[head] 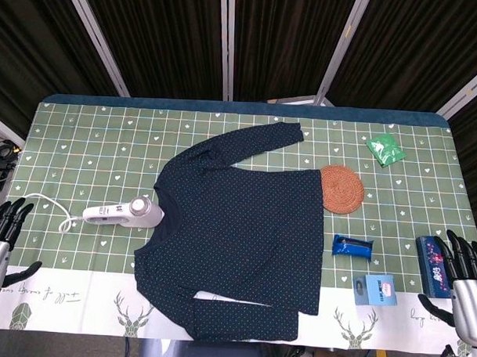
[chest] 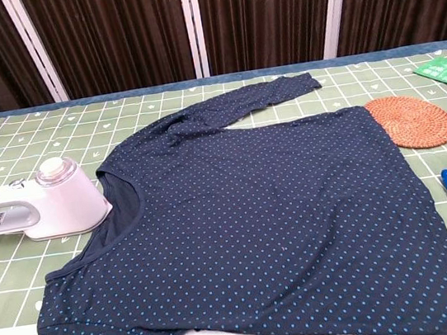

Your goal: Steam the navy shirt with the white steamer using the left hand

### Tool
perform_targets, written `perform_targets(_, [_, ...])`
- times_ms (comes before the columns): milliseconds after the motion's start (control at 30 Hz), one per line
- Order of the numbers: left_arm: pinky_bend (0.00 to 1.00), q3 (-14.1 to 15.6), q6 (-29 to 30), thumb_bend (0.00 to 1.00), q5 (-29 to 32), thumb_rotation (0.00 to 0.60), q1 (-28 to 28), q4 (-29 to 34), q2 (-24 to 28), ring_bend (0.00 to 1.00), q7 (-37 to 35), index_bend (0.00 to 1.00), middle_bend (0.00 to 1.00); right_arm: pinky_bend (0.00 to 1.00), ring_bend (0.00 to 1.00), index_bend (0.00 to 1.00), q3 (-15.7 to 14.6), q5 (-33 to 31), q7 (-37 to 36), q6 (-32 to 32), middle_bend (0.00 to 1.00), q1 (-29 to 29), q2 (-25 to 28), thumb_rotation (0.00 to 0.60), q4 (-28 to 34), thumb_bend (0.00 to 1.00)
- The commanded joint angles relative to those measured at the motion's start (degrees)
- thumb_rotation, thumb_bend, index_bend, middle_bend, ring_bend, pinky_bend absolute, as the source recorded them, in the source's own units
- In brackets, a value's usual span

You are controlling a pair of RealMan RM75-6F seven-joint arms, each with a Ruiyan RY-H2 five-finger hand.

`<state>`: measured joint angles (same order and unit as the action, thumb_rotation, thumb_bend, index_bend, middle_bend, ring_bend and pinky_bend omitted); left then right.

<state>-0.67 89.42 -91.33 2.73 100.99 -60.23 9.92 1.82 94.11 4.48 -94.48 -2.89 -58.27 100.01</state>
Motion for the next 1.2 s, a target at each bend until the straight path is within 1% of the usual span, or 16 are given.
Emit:
perform_targets(33, [0.00, -0.02, -0.11, 0.00, 0.20, 0.600, -0.02, 0.01, -0.01, 0.00, 0.40, 0.00, 0.00, 0.00, 0.00, 0.00, -0.02, 0.05, -0.02, -0.02, 0.00, -0.01, 0.00, 0.600, 0.01, 0.00])
perform_targets(200, [0.00, 0.06, -0.95, 0.00, 0.73, 0.600, 0.19, -0.03, -0.05, 0.00, 0.14, 0.00, 0.00, 0.00, 0.00, 0.00, -0.07, 0.00, -0.12, 0.04, 0.00, -0.01, 0.01, 0.600, 0.03, 0.00])
perform_targets(367, [0.00, -0.29, -4.65, 0.00, 2.57, 0.600, 1.88, -0.43, -0.05, 0.00, -0.91, 0.00, 0.00, 0.00, 0.00, 0.00, -0.05, -0.32, -0.57, 0.21, 0.00, 0.00, 0.27, 0.600, 0.33, 0.00])
perform_targets(467, [0.00, -1.62, -8.74, 0.00, 4.74, 0.600, 4.51, -1.61, -1.10, 0.00, -0.74, 0.00, 0.00, 0.00, 0.00, 0.00, 0.10, -0.98, -0.58, 0.81, 0.00, 0.22, 0.45, 0.600, 0.50, 0.00])
perform_targets(500, [0.00, -2.30, -11.03, 0.01, 6.03, 0.600, 5.94, -2.21, -1.81, 0.00, -0.31, 0.00, 0.00, 0.00, 0.00, 0.00, 0.19, -1.35, -0.61, 1.26, 0.00, 0.41, 0.47, 0.600, 0.58, 0.00])
perform_targets(567, [0.00, -3.26, -14.59, 0.05, 7.96, 0.600, 8.15, -3.15, -3.10, 0.00, 0.17, 0.00, 0.00, 0.00, 0.00, 0.00, 0.38, -1.85, -0.66, 1.87, 0.00, 0.73, 0.46, 0.600, 0.63, 0.00])
perform_targets(633, [0.00, -4.34, -18.95, 0.14, 10.56, 0.600, 10.82, -4.67, -5.01, 0.00, 0.96, 0.00, 0.00, 0.00, 0.00, 0.00, 0.59, -2.28, -0.88, 2.57, 0.00, 1.16, 0.34, 0.600, 0.44, 0.00])
perform_targets(700, [0.00, -5.16, -22.04, 0.24, 12.60, 0.600, 12.86, -6.33, -6.97, 0.00, 1.84, 0.00, 0.00, 0.00, 0.00, 0.00, 0.74, -2.72, -1.16, 3.09, 0.00, 1.43, 0.29, 0.600, 0.23, 0.00])
perform_targets(767, [0.00, -6.00, -25.20, 0.32, 14.69, 0.600, 15.13, -8.64, -9.69, 0.00, 2.78, 0.00, 0.00, 0.00, 0.00, 0.00, 1.05, -3.42, -1.24, 3.49, 0.00, 1.68, 0.22, 0.600, -0.03, 0.00])
perform_targets(800, [0.00, -6.19, -25.77, 0.35, 14.99, 0.600, 15.61, -9.18, -10.33, 0.00, 2.86, 0.00, 0.00, 0.00, 0.00, 0.00, 1.10, -3.52, -1.24, 3.55, 0.00, 1.72, 0.20, 0.600, -0.06, 0.00])
perform_targets(867, [0.00, -6.82, -27.30, 0.37, 15.91, 0.600, 17.20, -11.62, -12.88, 0.00, 3.33, 0.00, 0.00, 0.00, 0.00, 0.00, 1.28, -3.94, -1.35, 3.79, 0.00, 1.87, 0.10, 0.600, -0.23, 0.00])
perform_targets(967, [0.00, -7.45, -29.25, 0.39, 17.32, 0.600, 19.25, -15.31, -16.71, 0.00, 4.10, 0.00, 0.00, 0.00, 0.00, 0.00, 1.31, -4.51, -1.44, 4.68, 0.00, 2.23, -0.05, 0.600, -0.59, 0.00])
perform_targets(1200, [0.00, -8.77, -32.48, 0.37, 20.30, 0.600, 22.70, -20.22, -21.70, 0.00, 4.87, 0.00, 0.00, 0.00, 0.00, 0.00, 1.56, -5.60, -1.52, 5.37, 0.00, 2.53, -0.15, 0.600, -0.98, 0.00])
